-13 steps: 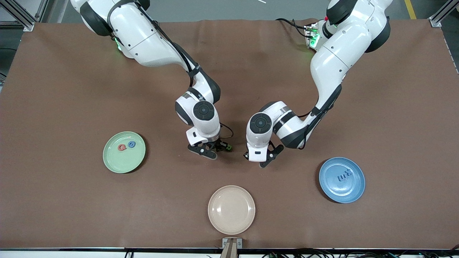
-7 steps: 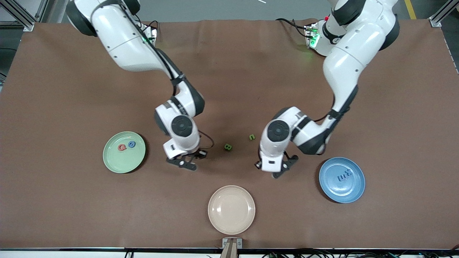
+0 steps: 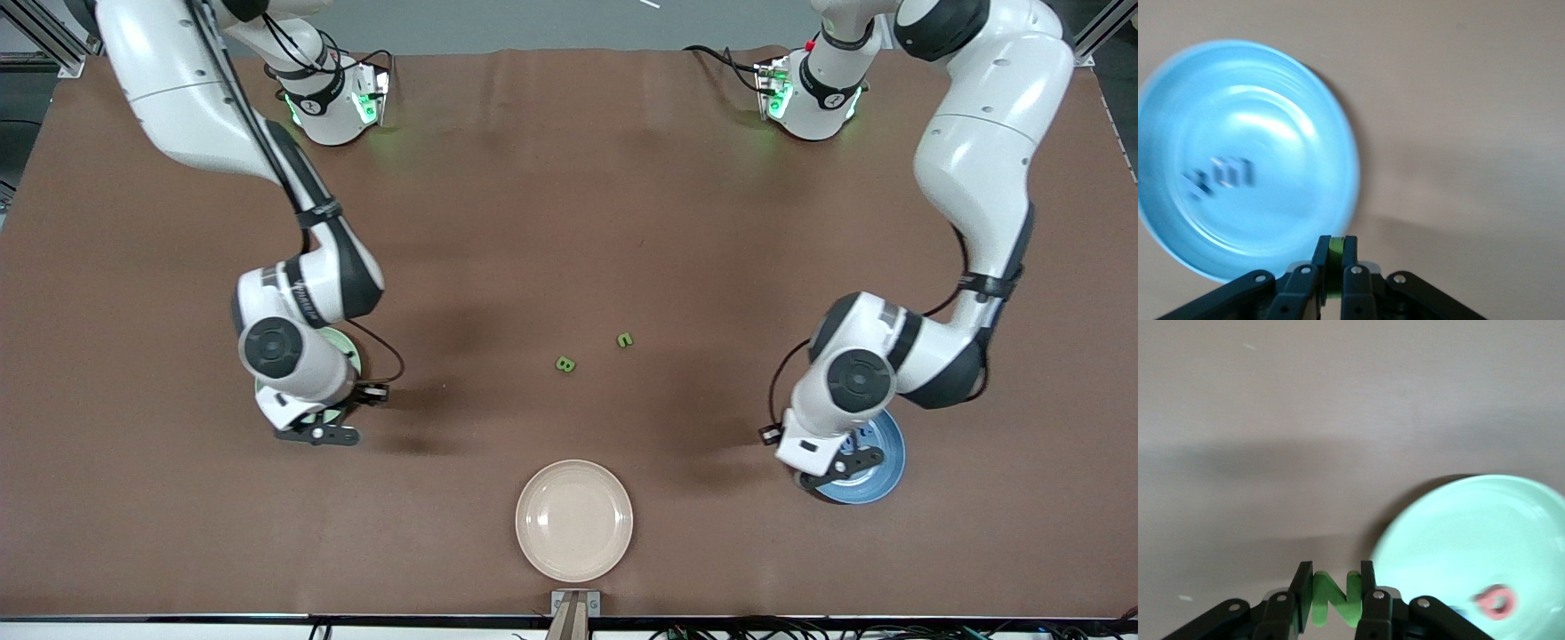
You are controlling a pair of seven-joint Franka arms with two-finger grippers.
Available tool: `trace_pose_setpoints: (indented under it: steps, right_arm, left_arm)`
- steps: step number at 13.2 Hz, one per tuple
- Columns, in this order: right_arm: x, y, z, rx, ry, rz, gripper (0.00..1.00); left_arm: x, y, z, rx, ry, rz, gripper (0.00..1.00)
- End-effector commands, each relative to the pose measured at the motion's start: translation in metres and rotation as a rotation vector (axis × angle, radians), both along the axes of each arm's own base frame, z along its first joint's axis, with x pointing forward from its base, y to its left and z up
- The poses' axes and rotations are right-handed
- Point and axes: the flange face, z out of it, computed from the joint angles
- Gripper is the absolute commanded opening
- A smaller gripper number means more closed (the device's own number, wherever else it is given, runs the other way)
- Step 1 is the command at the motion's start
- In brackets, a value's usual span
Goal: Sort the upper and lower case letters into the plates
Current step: 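Drop the letter on the blue plate while the right gripper drops N on green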
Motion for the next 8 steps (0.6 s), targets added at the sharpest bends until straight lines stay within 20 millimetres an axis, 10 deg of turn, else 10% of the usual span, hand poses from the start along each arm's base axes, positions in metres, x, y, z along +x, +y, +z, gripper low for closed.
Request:
trace_pose_setpoints:
  steps: [1,3,5,6,7,8]
  right_arm:
    - [-0.027,-0.036,0.000,0.025,0.031,0.040,0.00]
    - [-0.045,-0.042,-0.020,0.035,0.021,0.048,0.00]
    - [-0.057,-0.047,-0.038,0.044,0.007,0.044,0.04]
    - [-0.057,-0.050,-0.038,0.043,0.013,0.039,0.29]
    - [-0.056,-0.053,-0.035,0.043,0.011,0.034,0.91]
    - [-0.055,-0.055,-0.029,0.040,0.014,0.030,1.00]
  left_arm:
    - [-0.001,0.054,0.000,0.005,0.046,-0.135,0.01]
    - [0.002,0.079,-0.003,0.000,0.060,-0.189,0.10]
    - [0.002,0.081,-0.005,-0.003,0.062,-0.192,0.78]
    - [0.002,0.081,-0.003,-0.007,0.059,-0.180,1.00]
    - [0.001,0.076,-0.001,-0.005,0.061,-0.185,1.00]
    - [-0.001,0.066,0.004,-0.016,0.062,-0.190,1.00]
